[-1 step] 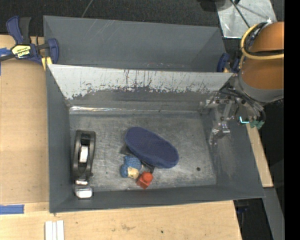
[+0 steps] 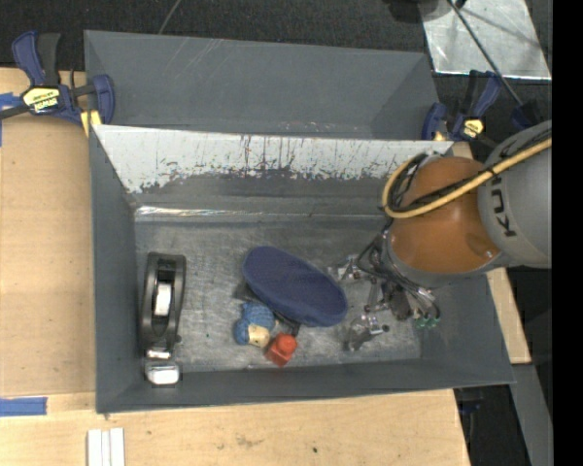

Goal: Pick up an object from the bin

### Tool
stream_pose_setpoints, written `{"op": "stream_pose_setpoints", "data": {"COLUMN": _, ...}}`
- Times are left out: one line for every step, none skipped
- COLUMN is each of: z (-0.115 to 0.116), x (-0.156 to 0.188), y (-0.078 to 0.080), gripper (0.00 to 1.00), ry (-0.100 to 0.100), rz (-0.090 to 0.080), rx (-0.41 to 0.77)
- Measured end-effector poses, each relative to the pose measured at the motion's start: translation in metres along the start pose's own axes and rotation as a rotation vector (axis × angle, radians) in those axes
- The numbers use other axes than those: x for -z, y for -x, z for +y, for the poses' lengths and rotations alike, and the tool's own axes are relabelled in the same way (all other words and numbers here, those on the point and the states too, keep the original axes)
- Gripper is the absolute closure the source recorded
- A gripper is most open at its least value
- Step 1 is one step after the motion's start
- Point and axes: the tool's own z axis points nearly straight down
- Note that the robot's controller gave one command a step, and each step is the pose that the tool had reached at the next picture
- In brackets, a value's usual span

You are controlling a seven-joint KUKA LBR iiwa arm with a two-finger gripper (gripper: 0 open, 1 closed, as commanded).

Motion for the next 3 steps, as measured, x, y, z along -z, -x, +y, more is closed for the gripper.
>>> {"op": "stream_pose_setpoints", "data": {"z": 0.069, "x": 0.0, "y": 0.037, "gripper": 0.0, "ry": -0.006, "rz": -0.013, "rx": 0.108}}
{"op": "stream_pose_setpoints", "data": {"z": 0.069, "x": 0.003, "y": 0.041, "gripper": 1.0, "ry": -0.004, "rz": -0.03, "rx": 0.104}}
{"op": "stream_pose_setpoints", "data": {"z": 0.073, "x": 0.127, "y": 0.048, "gripper": 1.0, "ry": -0.002, "rz": -0.011, "rx": 0.1}}
